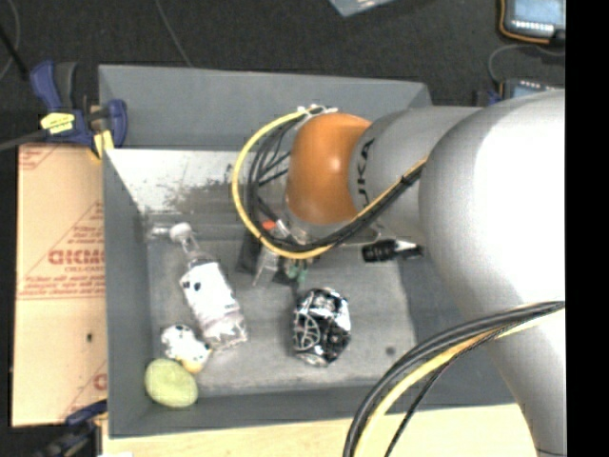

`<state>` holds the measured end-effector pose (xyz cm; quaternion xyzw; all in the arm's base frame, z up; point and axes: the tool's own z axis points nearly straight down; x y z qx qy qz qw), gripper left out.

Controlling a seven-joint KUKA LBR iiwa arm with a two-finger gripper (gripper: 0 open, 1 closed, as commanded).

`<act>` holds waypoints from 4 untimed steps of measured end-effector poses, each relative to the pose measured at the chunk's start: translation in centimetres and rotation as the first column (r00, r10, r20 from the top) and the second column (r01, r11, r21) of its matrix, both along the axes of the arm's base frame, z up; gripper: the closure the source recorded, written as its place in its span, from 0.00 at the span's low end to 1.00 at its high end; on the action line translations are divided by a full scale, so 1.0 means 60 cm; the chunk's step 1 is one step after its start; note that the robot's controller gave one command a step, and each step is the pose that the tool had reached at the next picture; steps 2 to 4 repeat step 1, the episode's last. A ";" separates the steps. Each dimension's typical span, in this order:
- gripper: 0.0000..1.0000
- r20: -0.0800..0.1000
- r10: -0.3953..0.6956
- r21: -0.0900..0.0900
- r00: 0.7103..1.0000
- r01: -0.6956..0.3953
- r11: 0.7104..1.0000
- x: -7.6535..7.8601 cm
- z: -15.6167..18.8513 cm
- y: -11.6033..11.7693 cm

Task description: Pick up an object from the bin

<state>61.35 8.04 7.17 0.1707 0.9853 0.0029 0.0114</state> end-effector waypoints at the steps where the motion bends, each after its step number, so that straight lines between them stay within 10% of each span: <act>1: 1.00 0.000 -0.001 0.000 1.000 0.001 1.000 0.000 0.000 0.000; 4: 1.00 0.000 -0.001 0.000 1.000 0.001 1.000 0.000 0.000 0.000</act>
Offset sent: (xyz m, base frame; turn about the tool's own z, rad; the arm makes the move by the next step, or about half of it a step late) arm -0.0014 -0.0202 0.1238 0.0149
